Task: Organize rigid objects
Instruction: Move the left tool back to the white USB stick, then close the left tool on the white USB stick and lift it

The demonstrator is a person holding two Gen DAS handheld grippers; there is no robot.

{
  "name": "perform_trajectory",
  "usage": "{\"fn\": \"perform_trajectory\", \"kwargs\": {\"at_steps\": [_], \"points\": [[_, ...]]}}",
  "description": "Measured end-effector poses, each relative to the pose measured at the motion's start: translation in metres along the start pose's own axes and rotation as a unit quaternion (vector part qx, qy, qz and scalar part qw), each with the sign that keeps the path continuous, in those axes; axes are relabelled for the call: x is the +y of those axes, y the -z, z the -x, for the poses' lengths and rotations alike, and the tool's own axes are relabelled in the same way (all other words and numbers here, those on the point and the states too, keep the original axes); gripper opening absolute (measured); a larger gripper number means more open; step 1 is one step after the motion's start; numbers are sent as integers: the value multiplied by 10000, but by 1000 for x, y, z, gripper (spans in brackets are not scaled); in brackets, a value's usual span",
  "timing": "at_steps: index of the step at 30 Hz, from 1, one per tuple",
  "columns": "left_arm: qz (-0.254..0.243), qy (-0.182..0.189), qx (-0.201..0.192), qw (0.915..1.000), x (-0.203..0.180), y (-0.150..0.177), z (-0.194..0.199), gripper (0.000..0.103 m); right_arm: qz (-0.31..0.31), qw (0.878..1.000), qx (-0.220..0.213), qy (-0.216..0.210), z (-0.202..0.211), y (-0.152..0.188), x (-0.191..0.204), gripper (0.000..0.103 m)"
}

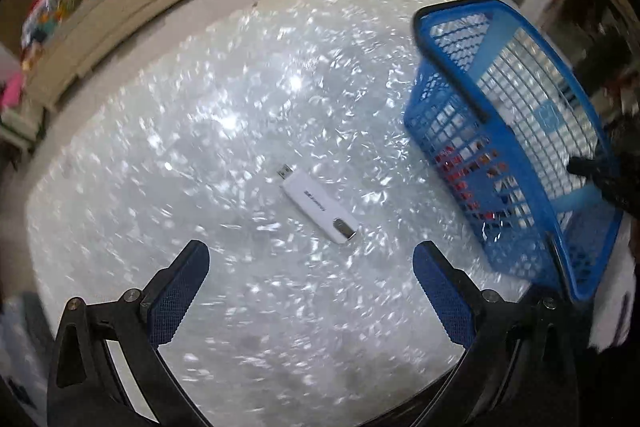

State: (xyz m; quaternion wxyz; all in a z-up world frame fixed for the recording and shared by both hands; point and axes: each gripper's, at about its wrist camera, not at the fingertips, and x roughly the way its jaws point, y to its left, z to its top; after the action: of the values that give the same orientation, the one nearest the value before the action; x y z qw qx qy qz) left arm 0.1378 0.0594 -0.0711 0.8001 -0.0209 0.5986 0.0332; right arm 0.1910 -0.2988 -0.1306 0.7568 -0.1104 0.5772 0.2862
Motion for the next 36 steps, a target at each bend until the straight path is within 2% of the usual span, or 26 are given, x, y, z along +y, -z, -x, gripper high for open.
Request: {"fn": "perform_trajectory", "kwargs": {"at_steps": [4,9,16,20,22,24,29,31,32,34,36], "points": [[456,6,93,9989,4,1,-28,102,-14,10000,20,12,-1,0,1,9],[845,-139,-173,9962,2,-2,-42,102,-3,10000,7,51,0,1,3,9],[1593,194,-209,9868,10,-7,-64,102,19,10000,45,28,-5,1,6,9],[1693,-177,-138,9853,11,-12,-77,102,30,10000,61,38,-7,0,5,9],[1762,-213,-117,9841,12,-13,-84,95,24,10000,60,23,-8,0,4,9],[1846,-392,-73,9820,14,-15,-91,93,19,10000,60,17,-8,0,4,9],[1847,-415,135,9818,15,-17,-110,81,11,10000,51,-10,-10,-1,2,9],[1906,-429,217,9805,16,-17,-116,64,2,10000,51,-20,-10,-2,2,9],[1978,-392,264,9791,17,-17,-119,59,7,10000,47,-27,-10,-2,2,9],[2056,-389,201,9777,19,-17,-118,41,-2,10000,47,-41,-10,-2,1,9],[2010,-355,266,9786,19,-18,-120,36,-6,10000,42,-56,-9,-2,0,9]]}}
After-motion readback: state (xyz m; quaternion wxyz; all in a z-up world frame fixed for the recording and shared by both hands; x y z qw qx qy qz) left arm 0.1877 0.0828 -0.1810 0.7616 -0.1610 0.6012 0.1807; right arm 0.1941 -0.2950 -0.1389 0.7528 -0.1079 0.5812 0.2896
